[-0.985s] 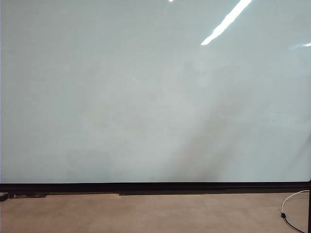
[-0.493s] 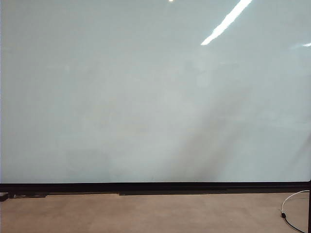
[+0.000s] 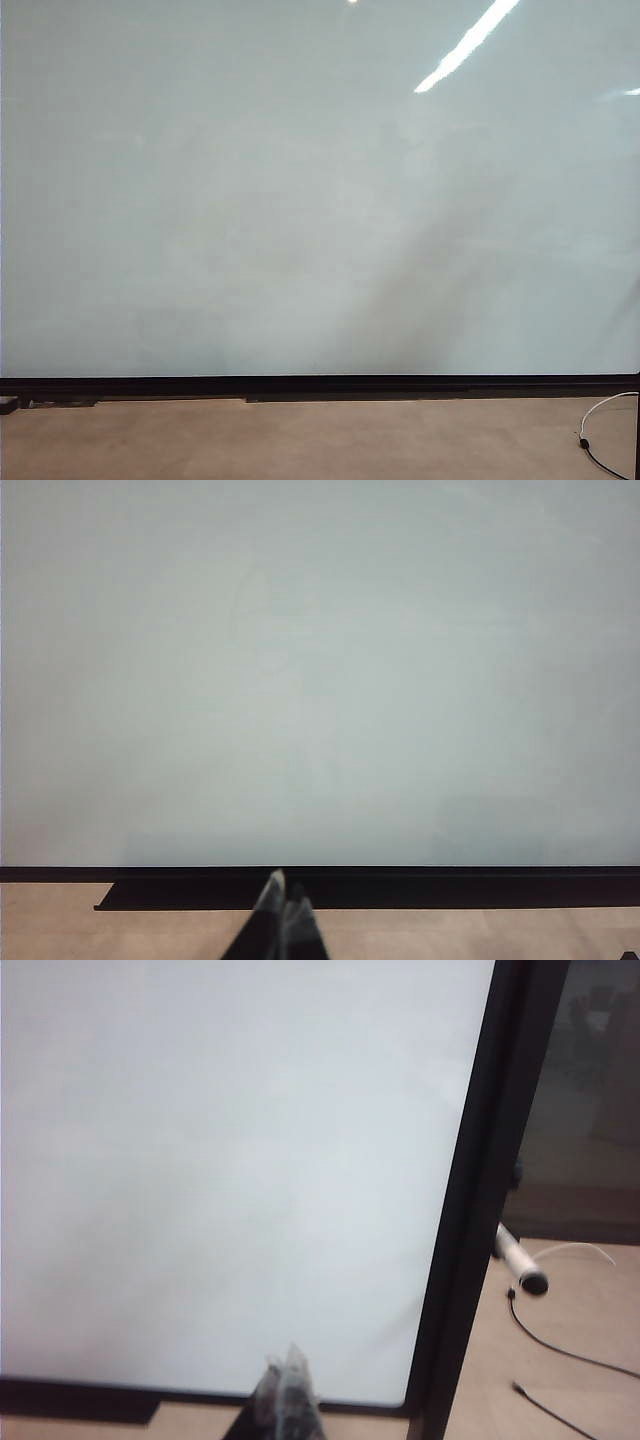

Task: Pick up the pen on the shelf to the right of the whiteboard and draw a rectangle.

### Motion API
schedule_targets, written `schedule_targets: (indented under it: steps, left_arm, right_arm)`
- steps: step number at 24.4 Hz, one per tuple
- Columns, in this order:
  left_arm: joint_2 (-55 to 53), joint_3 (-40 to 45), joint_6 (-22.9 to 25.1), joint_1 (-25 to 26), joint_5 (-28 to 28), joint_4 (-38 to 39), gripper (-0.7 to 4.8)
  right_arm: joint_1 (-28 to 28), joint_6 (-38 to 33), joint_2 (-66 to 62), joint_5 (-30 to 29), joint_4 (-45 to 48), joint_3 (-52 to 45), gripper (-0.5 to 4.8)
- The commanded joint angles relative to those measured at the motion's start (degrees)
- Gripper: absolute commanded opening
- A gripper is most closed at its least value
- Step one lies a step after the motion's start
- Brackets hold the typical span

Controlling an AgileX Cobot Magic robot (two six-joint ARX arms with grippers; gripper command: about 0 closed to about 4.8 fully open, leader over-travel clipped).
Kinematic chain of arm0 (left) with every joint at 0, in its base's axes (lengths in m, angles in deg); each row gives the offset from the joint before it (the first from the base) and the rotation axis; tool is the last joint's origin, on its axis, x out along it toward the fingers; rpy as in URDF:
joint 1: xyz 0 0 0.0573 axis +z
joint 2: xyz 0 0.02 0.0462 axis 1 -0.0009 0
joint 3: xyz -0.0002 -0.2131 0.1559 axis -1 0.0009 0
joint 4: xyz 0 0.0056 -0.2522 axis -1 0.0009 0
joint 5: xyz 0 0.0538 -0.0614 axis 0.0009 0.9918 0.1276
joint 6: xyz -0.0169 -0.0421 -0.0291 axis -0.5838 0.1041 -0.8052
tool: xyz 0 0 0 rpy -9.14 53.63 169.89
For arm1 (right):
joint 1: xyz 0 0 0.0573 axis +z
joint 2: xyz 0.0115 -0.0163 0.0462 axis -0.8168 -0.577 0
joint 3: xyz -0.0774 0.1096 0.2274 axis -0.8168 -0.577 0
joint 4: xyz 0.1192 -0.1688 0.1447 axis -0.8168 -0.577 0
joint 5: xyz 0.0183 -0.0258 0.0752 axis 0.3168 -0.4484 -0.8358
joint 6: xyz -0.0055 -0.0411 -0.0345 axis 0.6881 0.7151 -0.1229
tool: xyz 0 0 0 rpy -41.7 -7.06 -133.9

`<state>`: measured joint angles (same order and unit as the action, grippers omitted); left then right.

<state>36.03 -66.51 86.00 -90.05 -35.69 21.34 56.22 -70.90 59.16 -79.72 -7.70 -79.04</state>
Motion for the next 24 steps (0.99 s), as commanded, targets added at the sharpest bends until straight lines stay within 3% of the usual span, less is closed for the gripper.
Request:
schedule_targets:
  steps: [1, 9, 14, 22, 24]
  left_arm:
    - [-0.02, -0.15, 0.26, -0.02, -0.24, -0.33, -0.04]
    - [-0.02, -0.17, 0.26, 0.0, -0.24, -0.33, -0.04]
    - [-0.02, -0.15, 0.26, -0.02, -0.24, -0.33, -0.04]
    - [-0.02, -0.15, 0.26, -0.02, -0.22, -0.33, -0.05]
    - [-0.02, -0.15, 0.26, -0.02, -0.24, -0.33, -0.04]
  right_arm:
    - [-0.04, -0.83, -2.71, 1.29, -0.15, 2.54, -0.06]
    - [-0.13, 3.02, -11.58, 1.68, 7.76, 5.64, -0.05]
    - [-0.42, 4.52, -17.92, 4.22, 12.74, 5.64, 0.42]
    - [-6.25, 4.5, -32.13, 0.63, 27.52, 5.7, 0.59]
    - [-7.98, 4.46, -35.21, -1.2, 30.47, 5.73, 0.92]
